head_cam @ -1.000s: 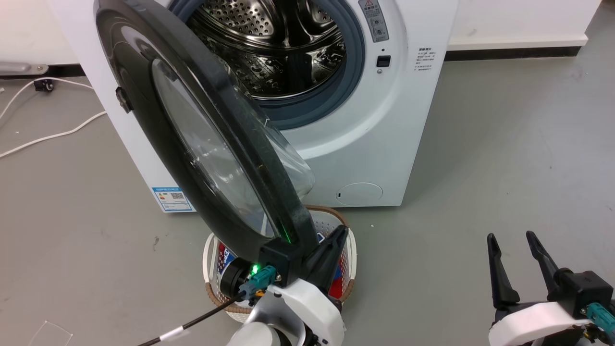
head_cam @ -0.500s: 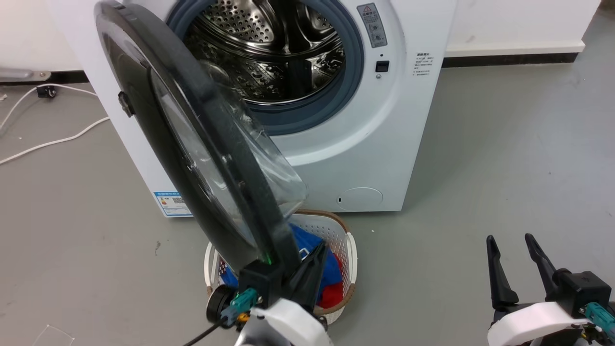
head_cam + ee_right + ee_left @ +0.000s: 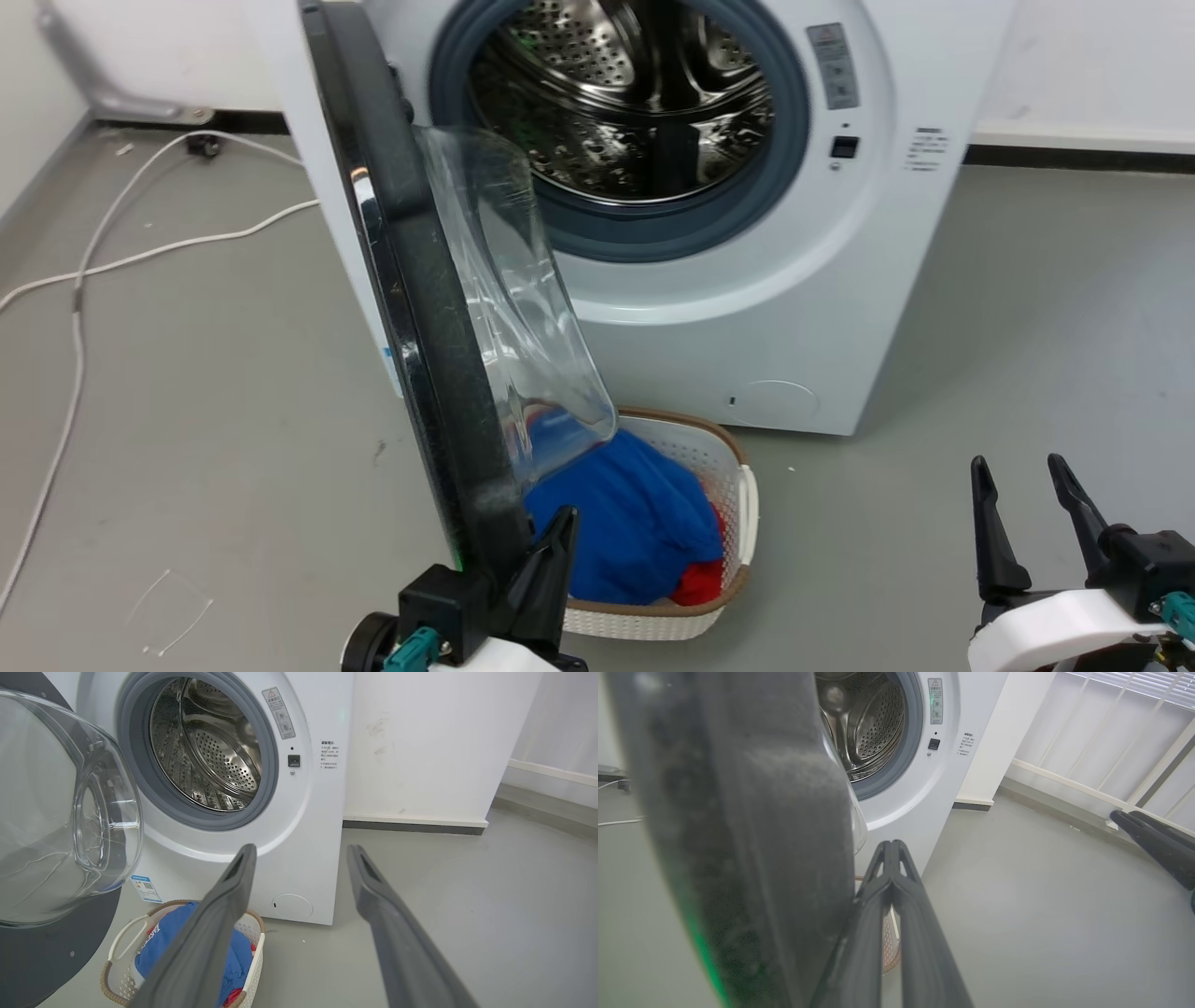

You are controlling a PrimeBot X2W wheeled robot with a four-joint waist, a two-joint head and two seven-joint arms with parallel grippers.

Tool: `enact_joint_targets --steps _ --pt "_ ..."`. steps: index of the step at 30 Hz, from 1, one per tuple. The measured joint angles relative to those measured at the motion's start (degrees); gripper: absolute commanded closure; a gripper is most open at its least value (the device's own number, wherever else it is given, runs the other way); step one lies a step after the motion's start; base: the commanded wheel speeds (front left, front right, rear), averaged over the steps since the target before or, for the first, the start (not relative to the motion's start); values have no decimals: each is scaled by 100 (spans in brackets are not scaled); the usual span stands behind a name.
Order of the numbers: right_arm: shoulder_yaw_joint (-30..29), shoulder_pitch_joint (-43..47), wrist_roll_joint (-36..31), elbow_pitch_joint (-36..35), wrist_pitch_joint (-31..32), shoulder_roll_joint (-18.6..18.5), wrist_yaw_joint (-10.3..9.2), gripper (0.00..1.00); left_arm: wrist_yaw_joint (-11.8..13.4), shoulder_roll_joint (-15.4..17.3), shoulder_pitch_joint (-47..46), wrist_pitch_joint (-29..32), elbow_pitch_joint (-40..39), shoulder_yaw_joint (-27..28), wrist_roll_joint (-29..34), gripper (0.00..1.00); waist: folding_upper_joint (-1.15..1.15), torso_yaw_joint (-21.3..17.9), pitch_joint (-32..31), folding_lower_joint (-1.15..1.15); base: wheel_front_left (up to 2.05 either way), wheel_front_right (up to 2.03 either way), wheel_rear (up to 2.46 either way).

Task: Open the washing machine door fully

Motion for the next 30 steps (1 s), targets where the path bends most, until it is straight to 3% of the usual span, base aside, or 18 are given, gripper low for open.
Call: enact_joint_targets --steps 8,15,22,30 --pt "-107 59 -45 -164 110 2 0 0 339 131 218 -126 -285 380 -51 100 0 765 16 0 0 0 0" --pt "-110 55 -44 -266 147 3 0 0 460 363 255 -296 -222 1007 -327 100 0 1215 59 0 0 0 0" --pt "60 -5 -140 -332 223 3 1 0 435 788 169 -525 136 1796 -676 100 0 1241 238 0 0 0 0" --pt "47 -109 -291 -447 298 3 0 0 205 1241 -143 -743 642 2528 -1011 100 0 1149 479 0 0 0 0"
